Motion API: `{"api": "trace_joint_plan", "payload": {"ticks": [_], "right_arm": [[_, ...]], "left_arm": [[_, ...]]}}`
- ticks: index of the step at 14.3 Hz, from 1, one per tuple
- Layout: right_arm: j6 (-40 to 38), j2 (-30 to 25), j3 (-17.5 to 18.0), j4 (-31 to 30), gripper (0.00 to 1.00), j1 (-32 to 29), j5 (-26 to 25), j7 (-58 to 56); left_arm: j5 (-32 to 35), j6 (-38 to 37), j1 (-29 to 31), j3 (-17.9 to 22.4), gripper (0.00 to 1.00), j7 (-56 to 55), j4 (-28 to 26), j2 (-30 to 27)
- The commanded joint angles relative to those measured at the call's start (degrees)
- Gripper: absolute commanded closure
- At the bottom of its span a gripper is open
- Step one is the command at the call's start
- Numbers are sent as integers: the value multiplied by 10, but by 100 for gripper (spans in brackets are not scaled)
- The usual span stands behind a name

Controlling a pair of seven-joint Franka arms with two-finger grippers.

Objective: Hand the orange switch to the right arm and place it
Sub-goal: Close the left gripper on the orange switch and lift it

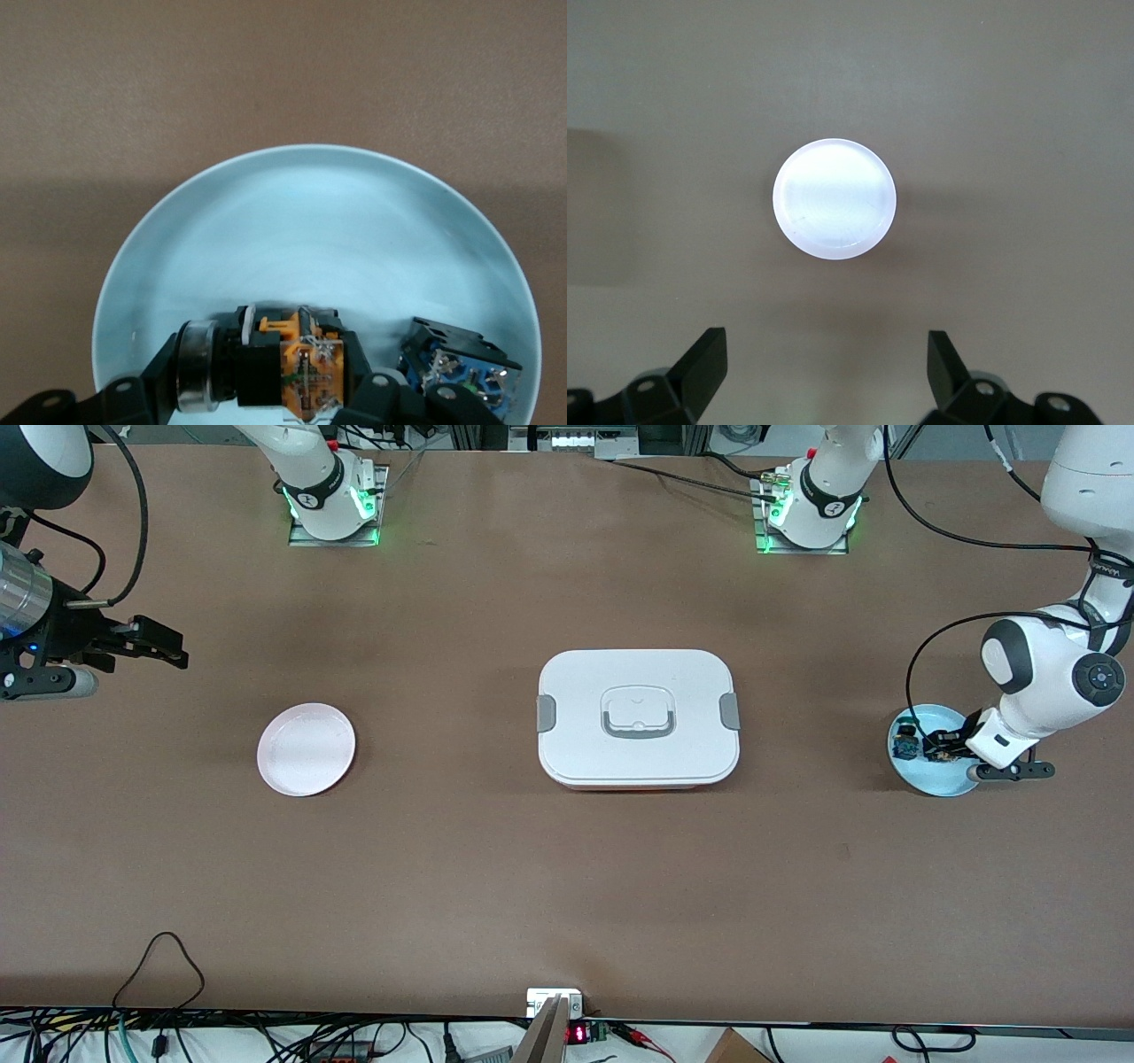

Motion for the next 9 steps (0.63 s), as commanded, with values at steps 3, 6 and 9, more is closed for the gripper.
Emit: {"api": "trace_joint_plan", "payload": {"ticks": [3,6,9], "right_arm": [[-4,1,3,7,0,-2,-5,-4],[-1,1,3,7,0,-2,-1,-4],[0,2,3,7,0,-2,0,-4]], "left_arm": [[11,-100,7,-13,84,58,38,-49],[8,-277,0,-28,90,87,134,-46],[4,-385,-8,-43,89,92,209,-35]]}}
